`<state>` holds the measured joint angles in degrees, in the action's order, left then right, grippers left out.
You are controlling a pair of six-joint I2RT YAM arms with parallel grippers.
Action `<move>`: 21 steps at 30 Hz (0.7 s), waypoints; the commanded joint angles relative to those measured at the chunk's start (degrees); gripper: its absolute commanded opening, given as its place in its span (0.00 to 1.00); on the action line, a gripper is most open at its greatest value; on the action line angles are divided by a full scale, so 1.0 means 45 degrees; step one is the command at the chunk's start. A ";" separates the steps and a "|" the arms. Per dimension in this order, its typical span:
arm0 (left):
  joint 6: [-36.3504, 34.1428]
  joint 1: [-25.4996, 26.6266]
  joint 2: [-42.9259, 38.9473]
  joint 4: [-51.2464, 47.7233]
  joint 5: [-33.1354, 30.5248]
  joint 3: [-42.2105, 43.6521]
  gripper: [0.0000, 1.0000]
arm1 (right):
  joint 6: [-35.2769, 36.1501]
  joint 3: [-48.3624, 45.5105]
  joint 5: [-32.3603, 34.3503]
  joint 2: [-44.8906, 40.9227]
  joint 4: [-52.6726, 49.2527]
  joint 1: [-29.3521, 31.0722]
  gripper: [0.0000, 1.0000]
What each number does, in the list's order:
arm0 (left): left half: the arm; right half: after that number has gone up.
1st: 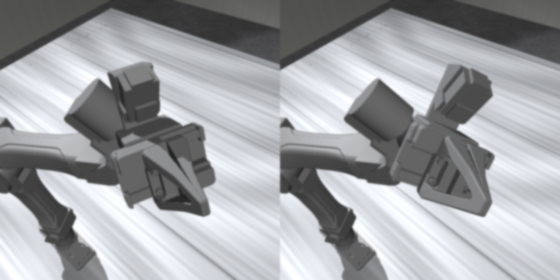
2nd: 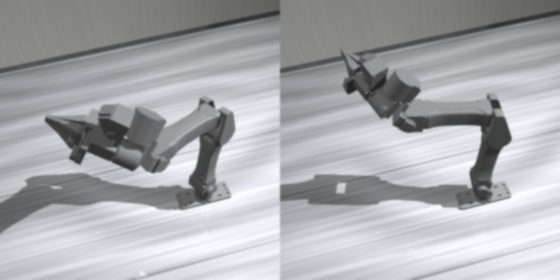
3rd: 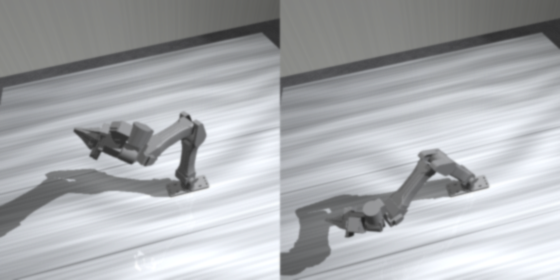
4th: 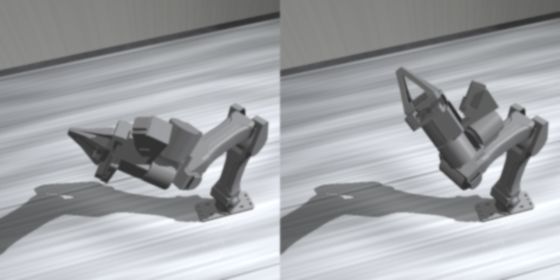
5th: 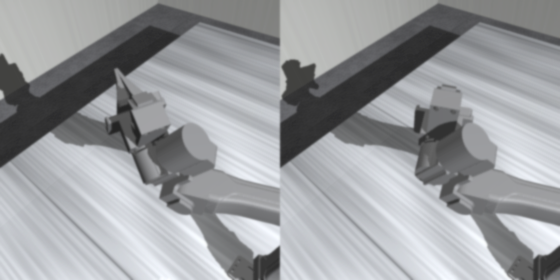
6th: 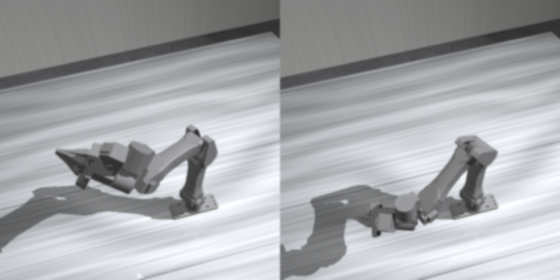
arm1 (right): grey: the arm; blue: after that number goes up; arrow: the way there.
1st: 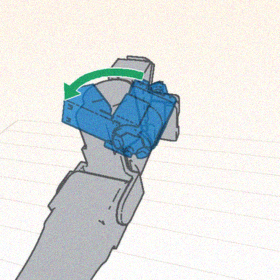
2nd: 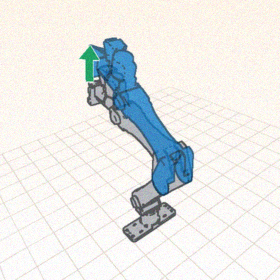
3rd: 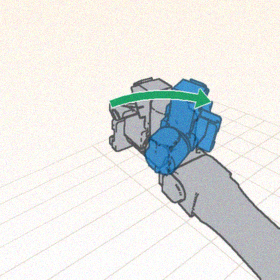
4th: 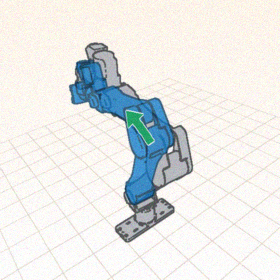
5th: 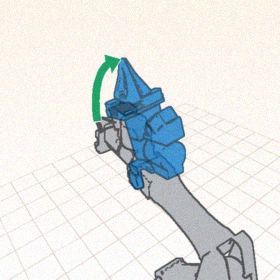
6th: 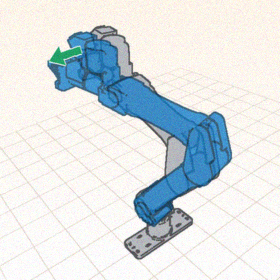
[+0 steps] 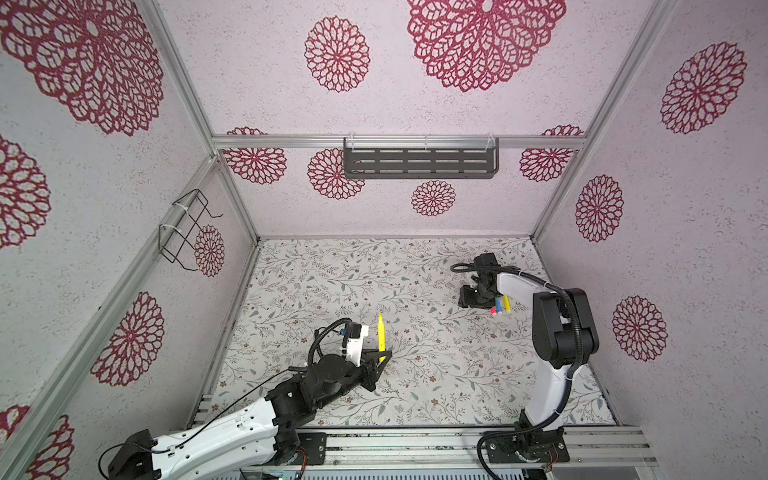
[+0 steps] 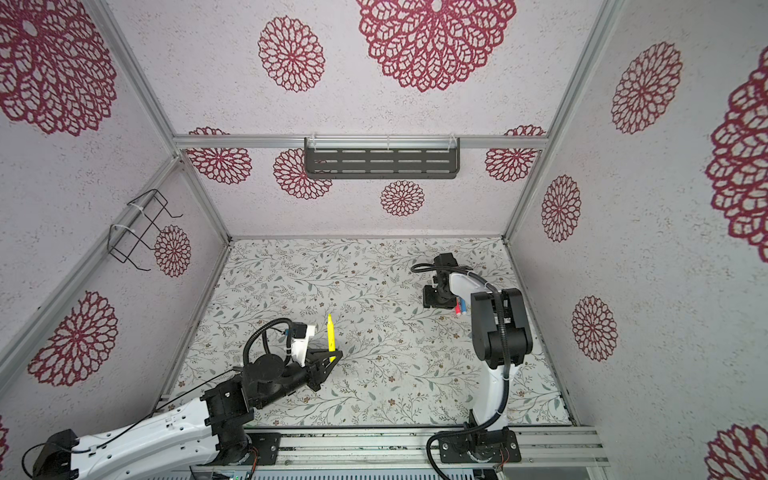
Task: Insert the pens into the pen caps
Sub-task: 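Lower the right gripper onto the clear cap and close on it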
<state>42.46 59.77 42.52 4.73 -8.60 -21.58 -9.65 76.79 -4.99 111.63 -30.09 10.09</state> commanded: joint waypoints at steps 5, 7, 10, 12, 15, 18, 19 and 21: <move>-0.0061 0.0078 -0.0345 -0.0270 -0.0350 0.0164 0.00 | -0.0397 0.1001 0.0921 0.0141 -0.0666 0.0042 0.49; -0.0077 0.0083 -0.0331 -0.0300 -0.0335 0.0167 0.00 | -0.0378 0.1198 0.1008 0.0287 -0.0799 0.0040 0.47; -0.0078 0.0078 -0.0347 -0.0297 -0.0352 0.0147 0.00 | -0.0317 0.1502 0.1101 0.0558 -0.1022 0.0044 0.45; -0.0080 0.0078 -0.0328 -0.0312 -0.0362 0.0148 0.00 | -0.0276 0.1658 0.1181 0.0729 -0.1140 0.0060 0.44; -0.0098 0.0078 -0.0307 -0.0329 -0.0357 0.0119 0.00 | -0.0255 0.1853 0.1284 0.0921 -0.1252 0.0055 0.43; -0.0111 0.0078 -0.0286 -0.0397 -0.0382 0.0080 0.00 | -0.0256 0.2009 0.1347 0.1088 -0.1355 0.0100 0.42; -0.0118 0.0078 -0.0289 -0.0407 -0.0381 0.0080 0.00 | -0.0255 0.2069 0.1375 0.1164 -0.1389 0.0092 0.42; -0.0127 0.0078 -0.0282 -0.0427 -0.0412 0.0058 0.00 | -0.0254 0.2160 0.1414 0.1261 -0.1429 0.0122 0.40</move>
<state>42.04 59.77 41.54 3.01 -9.72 -21.58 -10.59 84.27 -0.08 117.25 -34.59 10.35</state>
